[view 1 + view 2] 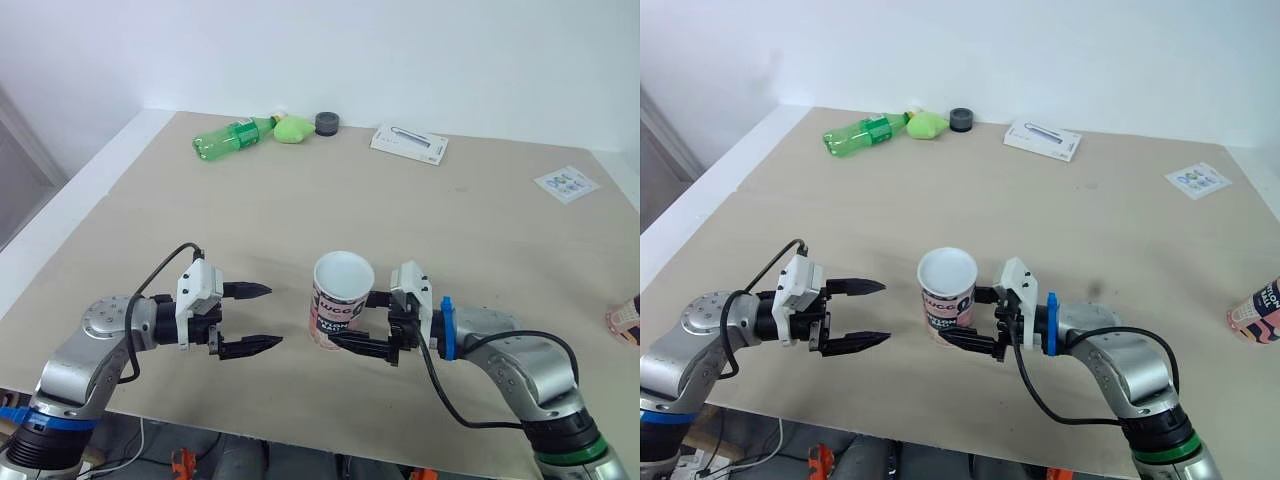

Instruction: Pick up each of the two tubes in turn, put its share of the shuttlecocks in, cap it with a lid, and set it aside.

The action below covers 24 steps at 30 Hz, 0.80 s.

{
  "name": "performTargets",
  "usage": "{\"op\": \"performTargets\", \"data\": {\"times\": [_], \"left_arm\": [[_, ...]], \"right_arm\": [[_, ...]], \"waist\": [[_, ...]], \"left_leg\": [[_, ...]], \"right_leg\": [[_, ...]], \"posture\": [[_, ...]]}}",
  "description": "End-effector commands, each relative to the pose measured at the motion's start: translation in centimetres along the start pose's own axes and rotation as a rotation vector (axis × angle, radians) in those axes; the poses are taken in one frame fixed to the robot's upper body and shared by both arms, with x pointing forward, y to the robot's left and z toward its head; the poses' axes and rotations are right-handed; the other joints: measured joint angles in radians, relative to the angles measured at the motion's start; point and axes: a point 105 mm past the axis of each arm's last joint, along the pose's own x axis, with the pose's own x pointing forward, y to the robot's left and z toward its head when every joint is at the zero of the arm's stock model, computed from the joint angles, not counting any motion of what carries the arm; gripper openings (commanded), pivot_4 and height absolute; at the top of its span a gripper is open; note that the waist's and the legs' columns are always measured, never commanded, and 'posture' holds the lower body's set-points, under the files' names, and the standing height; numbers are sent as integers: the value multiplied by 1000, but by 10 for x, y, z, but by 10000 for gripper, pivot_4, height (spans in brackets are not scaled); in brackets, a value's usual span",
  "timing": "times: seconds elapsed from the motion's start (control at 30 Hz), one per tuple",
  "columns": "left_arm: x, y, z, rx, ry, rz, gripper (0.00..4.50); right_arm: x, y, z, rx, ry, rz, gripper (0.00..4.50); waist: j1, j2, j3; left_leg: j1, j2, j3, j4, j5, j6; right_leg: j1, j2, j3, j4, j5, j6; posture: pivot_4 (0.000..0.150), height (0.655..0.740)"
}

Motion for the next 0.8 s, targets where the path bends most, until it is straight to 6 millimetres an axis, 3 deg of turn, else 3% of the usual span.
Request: {"op": "performTargets", "data": {"times": [0.03, 0.23, 0.37, 0.53, 0.6, 0.7, 0.8], "left_arm": [[0, -1, 10, 41, -21, 0, 45000], [2, 0, 9, 40, -24, -7, 45000], [7, 0, 8, 35, -29, -22, 45000], [17, 0, 9, 34, -54, -49, 45000], [23, 4, 13, 38, -76, -41, 45000], [31, 7, 16, 38, -98, -37, 45000], [44, 11, 18, 72, -105, -34, 45000]], "right_arm": [[4, 0, 7, -36, -26, 11, 44765], [-1, -5, 8, -37, -31, -19, 29400], [-14, -11, 18, -35, -62, -63, 29400], [-63, -20, 41, -73, -108, -230, 29400], [-100, -39, 45, -96, -113, -448, 29400], [-141, -54, 50, -90, -176, -680, 29400], [-181, -63, 40, -7, -285, -930, 29400]], "waist": [[0, 0, 0], [0, 0, 0], [0, 0, 0], [7, 1, 1], [4, 0, 1], [9, 0, 1], [2, 0, 1]], "left_leg": [[0, 0, 0, 0, 0, 0], [0, 0, 1, 0, 0, 0], [0, 0, 1, 0, 0, 0], [-1, -1, 1, 0, 0, -1], [-3, -1, 2, 0, 1, -2], [-3, -2, 1, -1, 1, -2], [-2, -2, 2, -1, 1, -2]], "right_leg": [[0, 0, 0, 0, 0, 0], [0, 0, 0, 0, 1, -1], [0, 0, 0, 0, 1, -1], [0, -1, 0, 0, 1, -1], [0, -1, 2, 0, 2, 0], [1, -1, 1, 0, 2, 2], [0, -1, 2, 0, 3, 2]], "posture": [[1500, 7294], [1500, 7294], [1500, 7294], [1500, 7294], [1500, 7294], [1500, 7294], [1500, 7294]]}}
